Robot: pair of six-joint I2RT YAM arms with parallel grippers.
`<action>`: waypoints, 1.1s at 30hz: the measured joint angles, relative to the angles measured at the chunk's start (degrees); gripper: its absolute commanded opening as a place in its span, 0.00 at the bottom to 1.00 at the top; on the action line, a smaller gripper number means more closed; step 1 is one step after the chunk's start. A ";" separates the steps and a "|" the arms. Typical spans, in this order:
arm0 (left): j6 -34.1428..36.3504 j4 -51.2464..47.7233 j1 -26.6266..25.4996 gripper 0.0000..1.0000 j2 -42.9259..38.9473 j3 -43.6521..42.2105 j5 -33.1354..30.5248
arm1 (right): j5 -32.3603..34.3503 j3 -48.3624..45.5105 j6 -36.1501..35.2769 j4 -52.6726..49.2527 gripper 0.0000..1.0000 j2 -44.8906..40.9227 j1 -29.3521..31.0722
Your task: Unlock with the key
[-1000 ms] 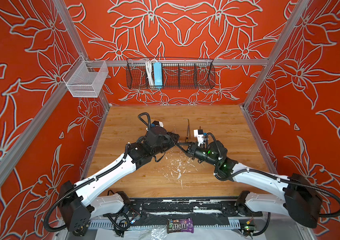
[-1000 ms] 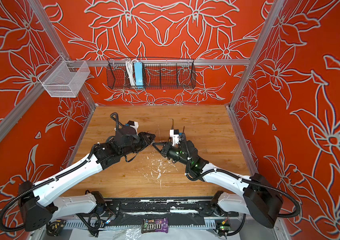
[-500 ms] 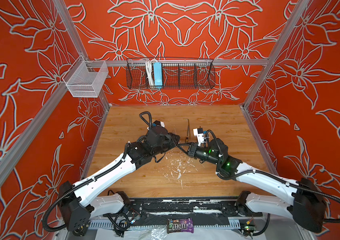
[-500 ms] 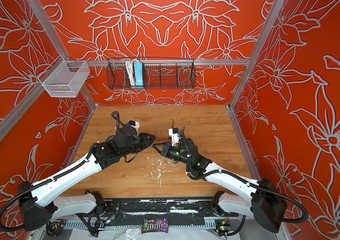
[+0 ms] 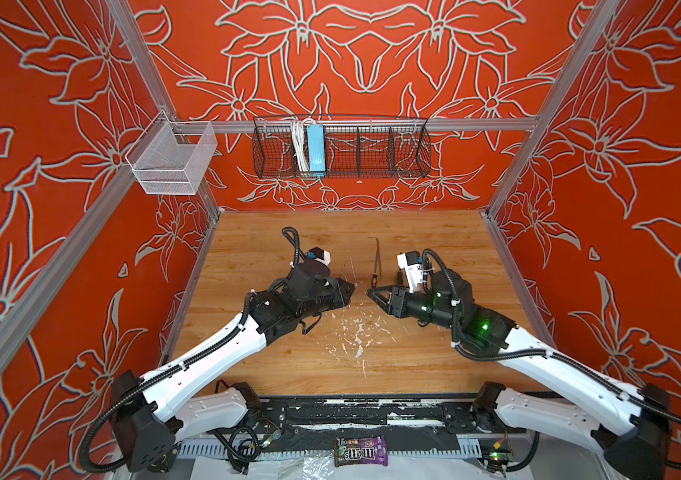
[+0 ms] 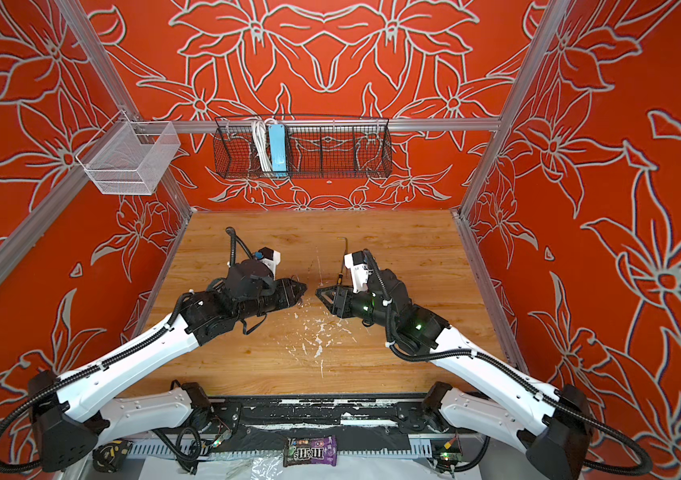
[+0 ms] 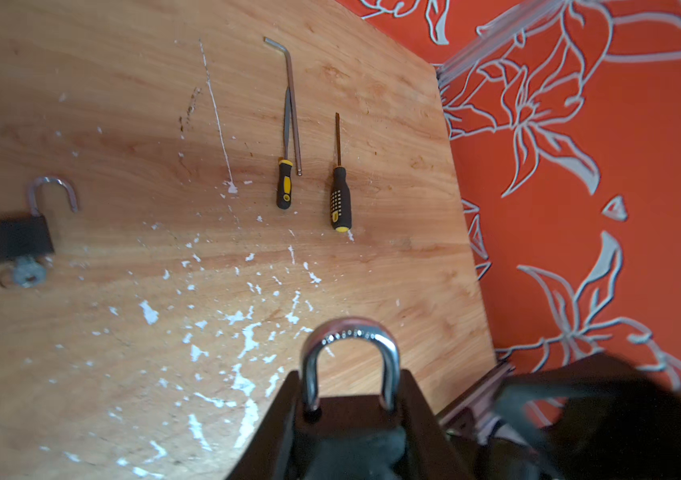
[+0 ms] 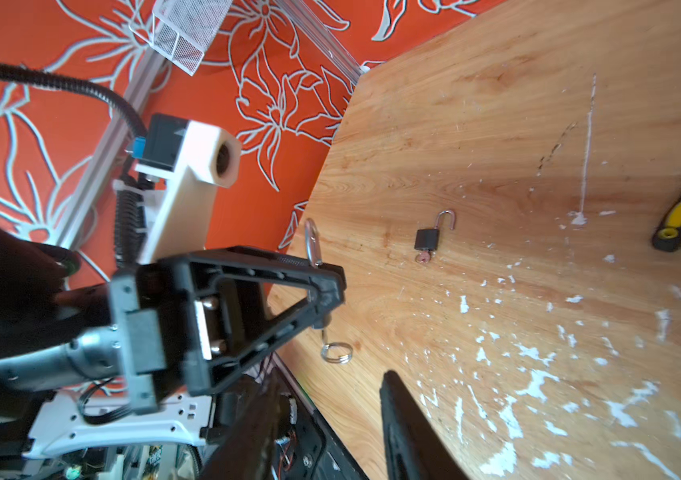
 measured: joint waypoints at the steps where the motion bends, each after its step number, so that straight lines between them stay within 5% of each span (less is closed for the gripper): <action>1: 2.60 0.39 0.00 0.00 -0.48 -0.63 0.09 | 0.15 1.92 -1.27 -2.47 0.46 0.24 0.00; 14: 23.67 11.52 0.00 0.00 -5.18 -11.61 5.29 | -2.05 19.76 -9.79 -18.45 0.52 16.79 -0.09; 33: 28.46 15.54 0.00 0.00 -4.90 -12.13 6.99 | 3.52 34.53 -17.00 -31.30 0.52 30.77 -0.07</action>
